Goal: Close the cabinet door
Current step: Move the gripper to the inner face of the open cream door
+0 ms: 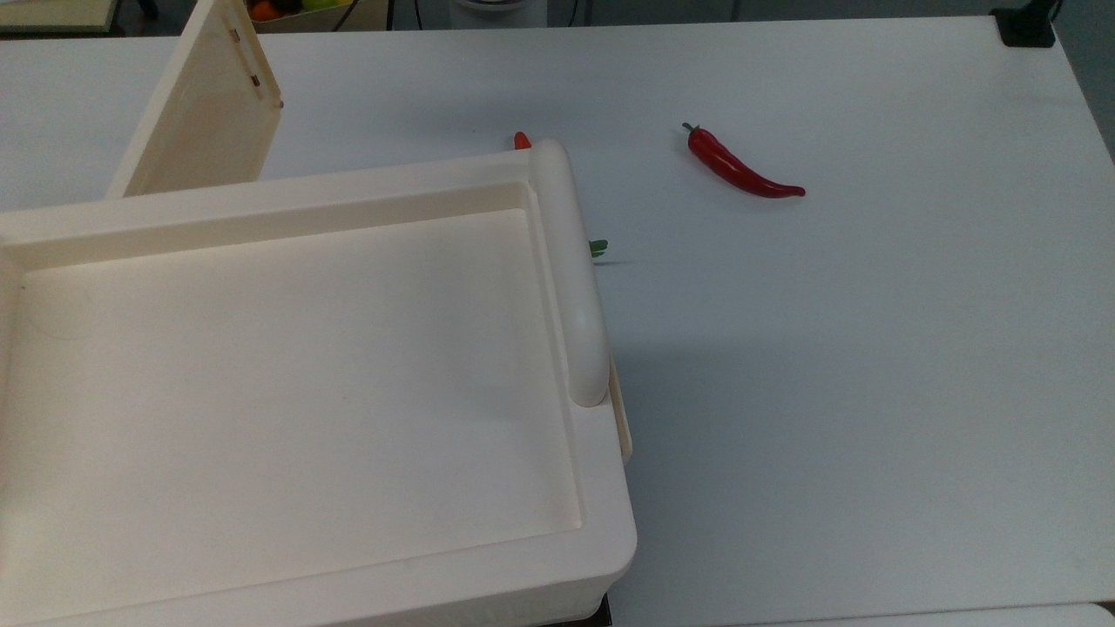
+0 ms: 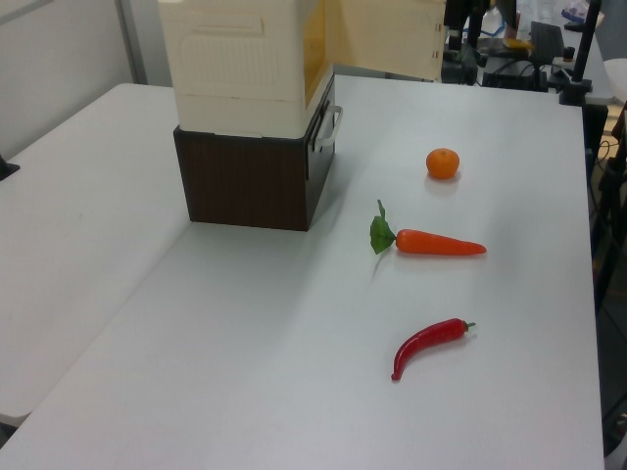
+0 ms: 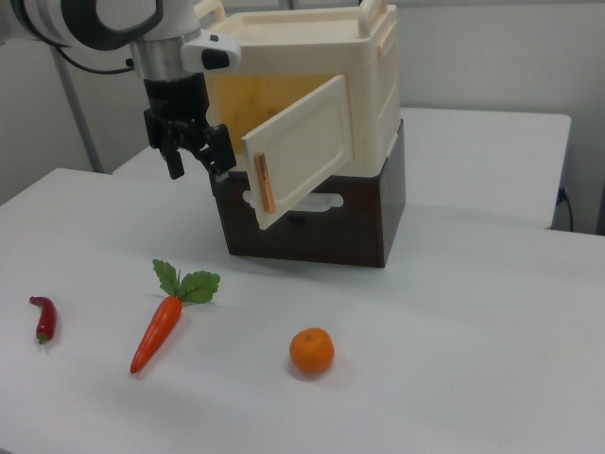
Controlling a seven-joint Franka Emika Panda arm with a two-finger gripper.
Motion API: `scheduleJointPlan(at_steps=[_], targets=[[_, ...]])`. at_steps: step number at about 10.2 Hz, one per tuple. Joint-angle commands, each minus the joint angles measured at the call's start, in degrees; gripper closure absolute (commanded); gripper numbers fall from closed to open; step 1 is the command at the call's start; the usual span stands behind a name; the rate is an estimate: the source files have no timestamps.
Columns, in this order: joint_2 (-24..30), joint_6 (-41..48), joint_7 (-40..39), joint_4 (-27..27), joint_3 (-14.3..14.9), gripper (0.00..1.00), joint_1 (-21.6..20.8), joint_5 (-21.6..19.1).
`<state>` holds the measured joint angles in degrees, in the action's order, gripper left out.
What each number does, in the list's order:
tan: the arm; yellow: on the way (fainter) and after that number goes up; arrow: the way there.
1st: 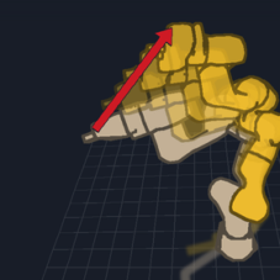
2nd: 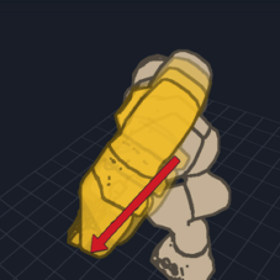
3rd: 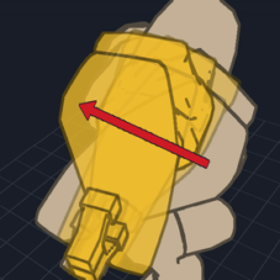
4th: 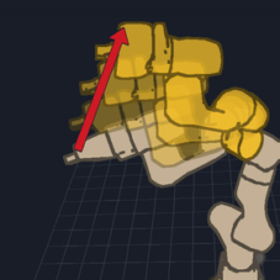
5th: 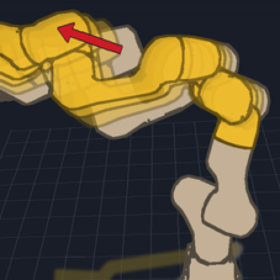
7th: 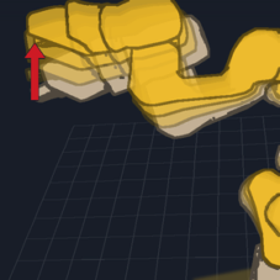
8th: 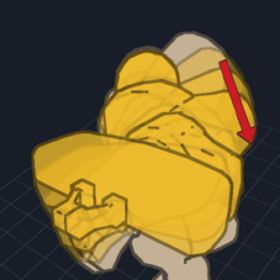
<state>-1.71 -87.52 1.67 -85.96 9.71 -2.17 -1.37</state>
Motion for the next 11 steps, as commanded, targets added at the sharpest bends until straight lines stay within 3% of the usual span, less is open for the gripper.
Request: scheduleJointPlan(at_steps=[1, 6, 7, 9, 10, 11], targets=[[0.4, -0.1, -1.1, -0.9, 0.3, 0.0, -0.3, -0.9], [0.5, 0.9, -0.8, -0.8, 0.4, 0.0, -0.3, -2.1], [0.7, 3.0, -1.3, -0.8, 0.4, 0.15, -0.3, -2.1], [1.0, 5.7, -4.3, -0.8, 0.5, 0.67, -0.2, -2.1], [1.1, 6.1, -5.8, -0.9, 0.7, 0.86, 0.0, -2.1], [1.3, 6.1, -8.5, -0.8, 0.7, 0.91, 1.0, -2.1]])
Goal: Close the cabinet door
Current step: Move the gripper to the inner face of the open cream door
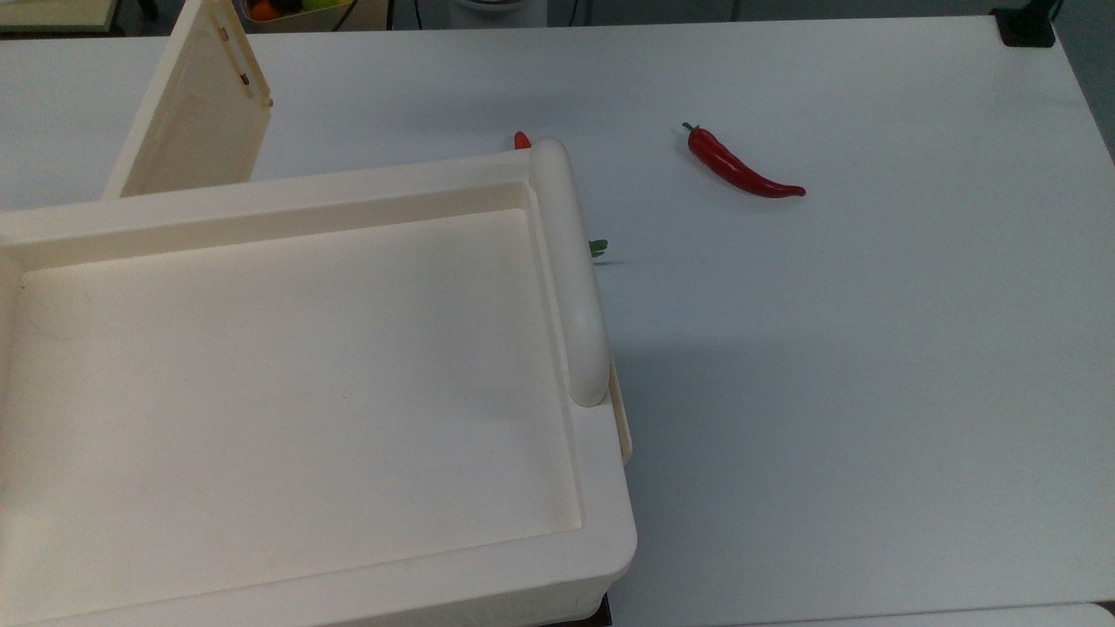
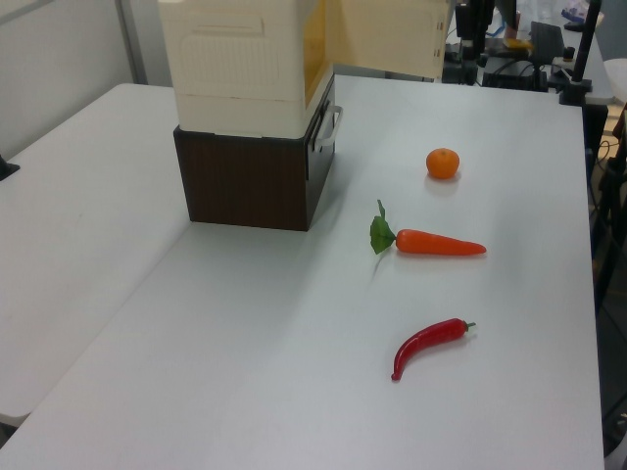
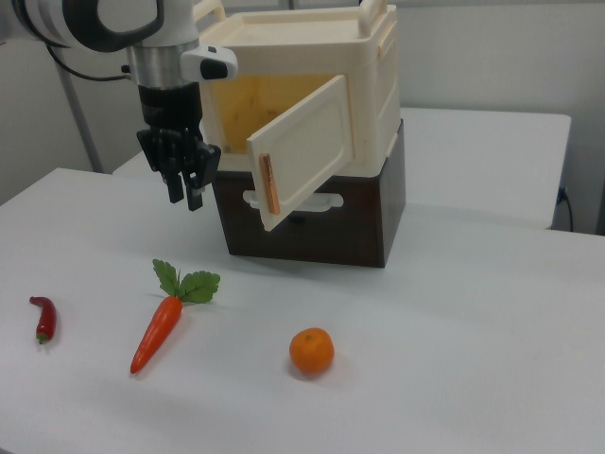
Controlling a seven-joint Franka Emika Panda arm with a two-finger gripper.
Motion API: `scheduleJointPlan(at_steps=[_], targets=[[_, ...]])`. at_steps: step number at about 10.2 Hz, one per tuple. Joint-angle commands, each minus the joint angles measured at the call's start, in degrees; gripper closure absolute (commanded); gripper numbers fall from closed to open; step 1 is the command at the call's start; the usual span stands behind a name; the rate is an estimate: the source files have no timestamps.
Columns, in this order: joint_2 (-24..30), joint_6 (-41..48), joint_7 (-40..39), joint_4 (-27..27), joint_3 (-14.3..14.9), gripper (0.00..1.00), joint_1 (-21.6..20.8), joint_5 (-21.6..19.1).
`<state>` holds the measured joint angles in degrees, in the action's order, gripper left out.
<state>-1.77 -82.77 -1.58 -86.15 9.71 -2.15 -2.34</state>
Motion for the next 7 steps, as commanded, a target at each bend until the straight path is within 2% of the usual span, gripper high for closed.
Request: scheduleJointPlan(at_steps=[1, 2, 3, 4, 7], targets=[[2.2, 1.4, -9.8, -0.7, 0.7, 0.91, 2.7, -1.0], [2.3, 2.1, -17.2, -0.6, 0.9, 0.93, 4.6, -1.0], [2.2, 1.6, -23.3, -0.6, 2.0, 1.0, 5.3, -1.0], [1.6, 0.5, -28.1, -0.6, 3.7, 1.0, 5.2, -0.6], [1.0, -7.8, -50.6, -0.7, 8.9, 1.0, 5.1, -1.0]])
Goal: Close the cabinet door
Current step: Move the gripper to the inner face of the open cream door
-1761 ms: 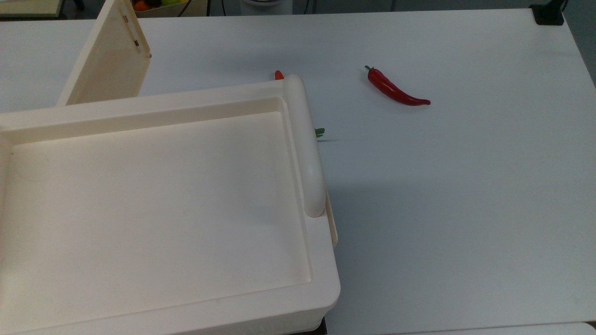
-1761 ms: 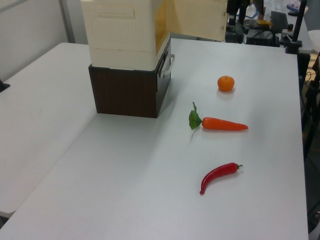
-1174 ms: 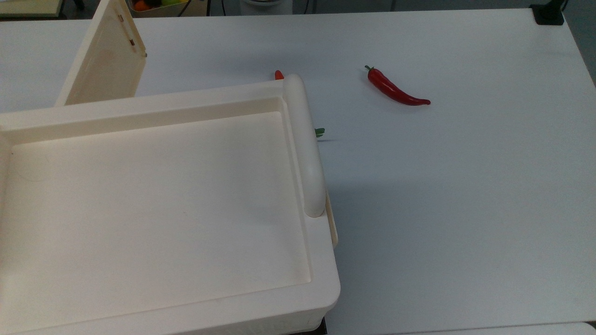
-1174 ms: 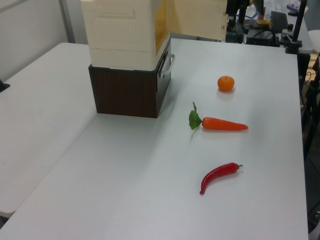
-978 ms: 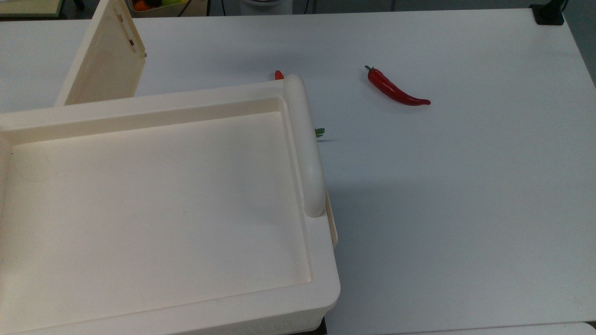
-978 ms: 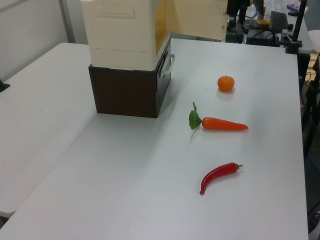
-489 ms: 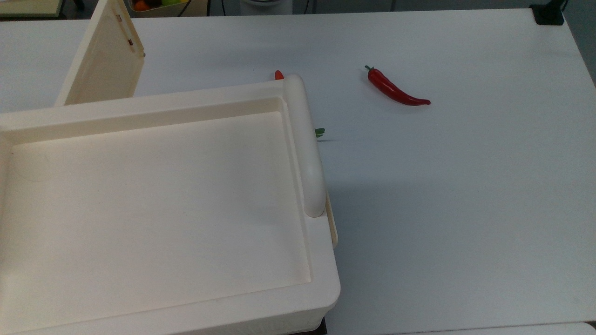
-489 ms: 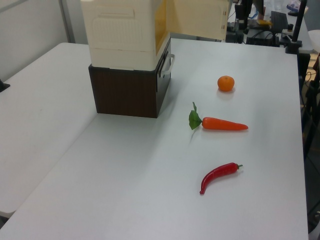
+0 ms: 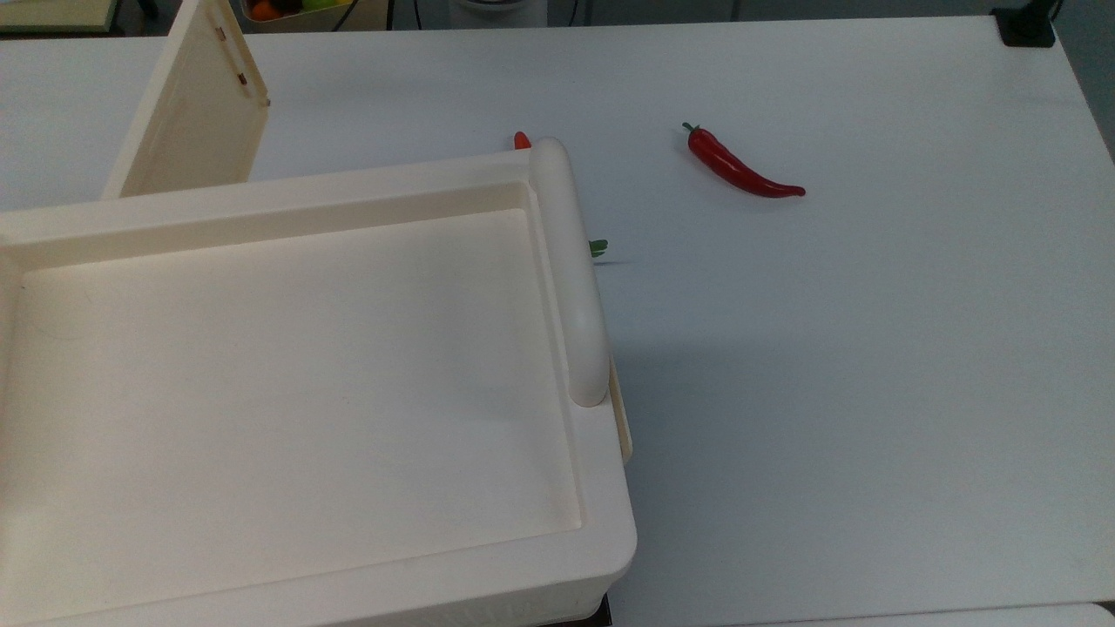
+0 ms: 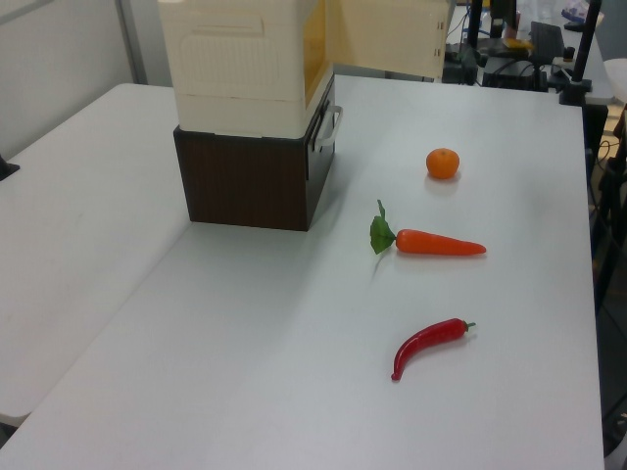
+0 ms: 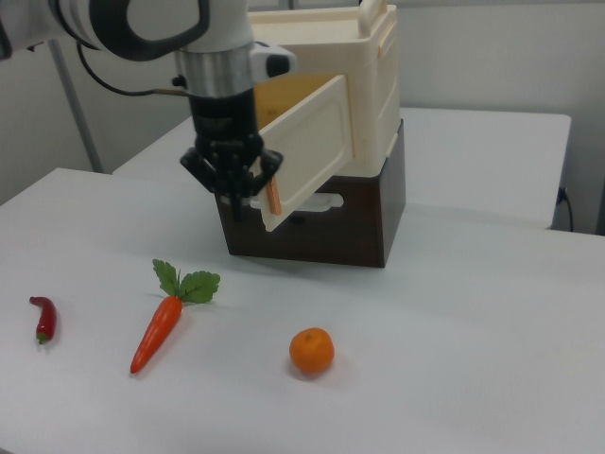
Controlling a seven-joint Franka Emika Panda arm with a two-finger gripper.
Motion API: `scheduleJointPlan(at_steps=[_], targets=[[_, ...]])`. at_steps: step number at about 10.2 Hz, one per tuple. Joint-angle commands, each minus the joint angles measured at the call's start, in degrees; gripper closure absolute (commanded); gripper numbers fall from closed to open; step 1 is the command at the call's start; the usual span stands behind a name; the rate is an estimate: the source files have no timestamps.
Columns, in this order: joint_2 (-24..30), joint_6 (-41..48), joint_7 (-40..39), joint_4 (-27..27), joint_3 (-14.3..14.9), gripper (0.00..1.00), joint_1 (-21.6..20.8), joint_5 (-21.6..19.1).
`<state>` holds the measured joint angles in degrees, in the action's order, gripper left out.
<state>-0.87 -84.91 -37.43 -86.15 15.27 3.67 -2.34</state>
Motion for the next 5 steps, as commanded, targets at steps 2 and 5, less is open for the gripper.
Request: scheduleJointPlan(at_steps=[2, 5], targets=[[-2.5, -14.0, -21.3, -0.8, 3.4, 1.0, -1.5, -1.2], [-6.0, -23.6, -22.9, -0.9, 2.7, 1.0, -2.2, -6.0]])
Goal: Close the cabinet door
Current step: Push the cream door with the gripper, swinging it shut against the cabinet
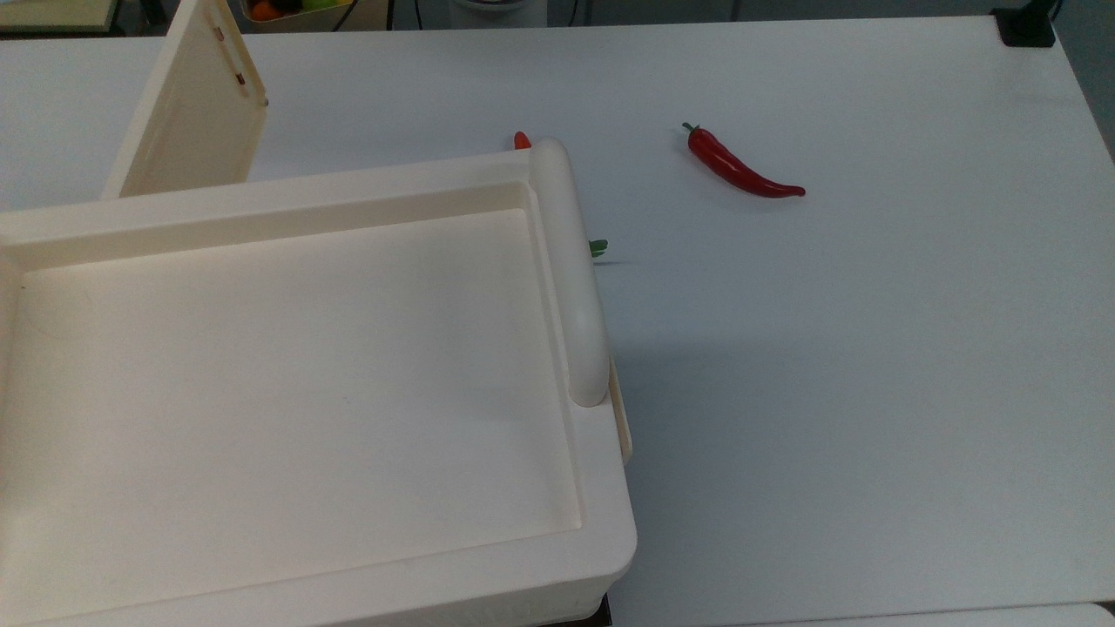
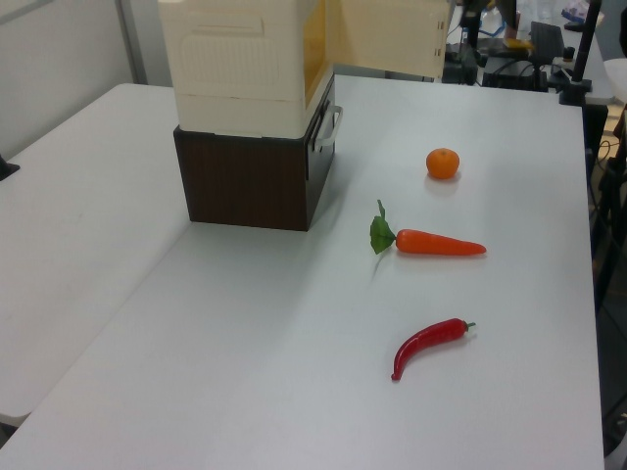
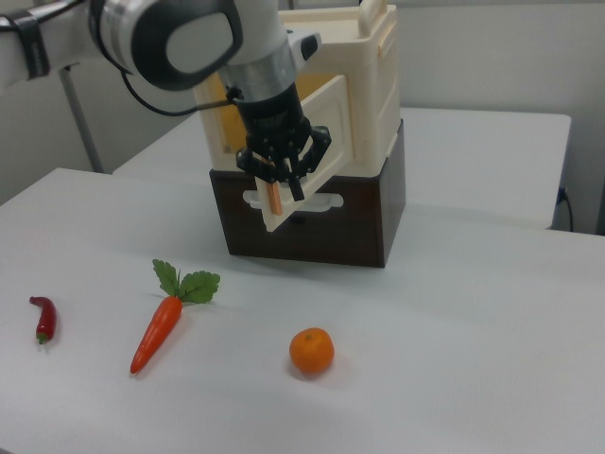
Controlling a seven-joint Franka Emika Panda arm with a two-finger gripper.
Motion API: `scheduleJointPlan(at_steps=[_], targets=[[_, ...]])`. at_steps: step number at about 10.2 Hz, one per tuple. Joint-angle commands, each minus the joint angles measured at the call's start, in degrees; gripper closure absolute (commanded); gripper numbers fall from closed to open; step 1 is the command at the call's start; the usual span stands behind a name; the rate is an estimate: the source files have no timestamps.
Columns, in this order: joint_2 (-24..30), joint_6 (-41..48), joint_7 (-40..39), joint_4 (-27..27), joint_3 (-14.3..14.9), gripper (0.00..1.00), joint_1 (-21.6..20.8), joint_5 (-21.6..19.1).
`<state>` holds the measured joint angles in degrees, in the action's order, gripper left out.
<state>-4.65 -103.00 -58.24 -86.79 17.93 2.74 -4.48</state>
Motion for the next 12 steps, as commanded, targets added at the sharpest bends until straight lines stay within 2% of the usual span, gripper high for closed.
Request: scheduleJointPlan(at_steps=[1, 2, 4, 6, 9, 12], targets=[[-3.2, -7.1, -1.4, -0.1, 0.1, 1.0, -2.8, -4.2], [-3.3, -8.4, -1.3, -0.1, 0.1, 1.0, -4.2, -4.5], [-3.3, -8.8, 0.8, -0.1, 0.1, 1.0, -7.3, -8.1], [-4.3, -9.6, 7.1, -0.3, 0.1, 1.0, -10.8, -8.3], [-6.7, -15.7, 25.7, -0.2, 0.2, 1.0, -16.1, -8.1], [-11.1, -28.2, 49.4, 0.2, 0.1, 1.0, -19.7, -7.3]])
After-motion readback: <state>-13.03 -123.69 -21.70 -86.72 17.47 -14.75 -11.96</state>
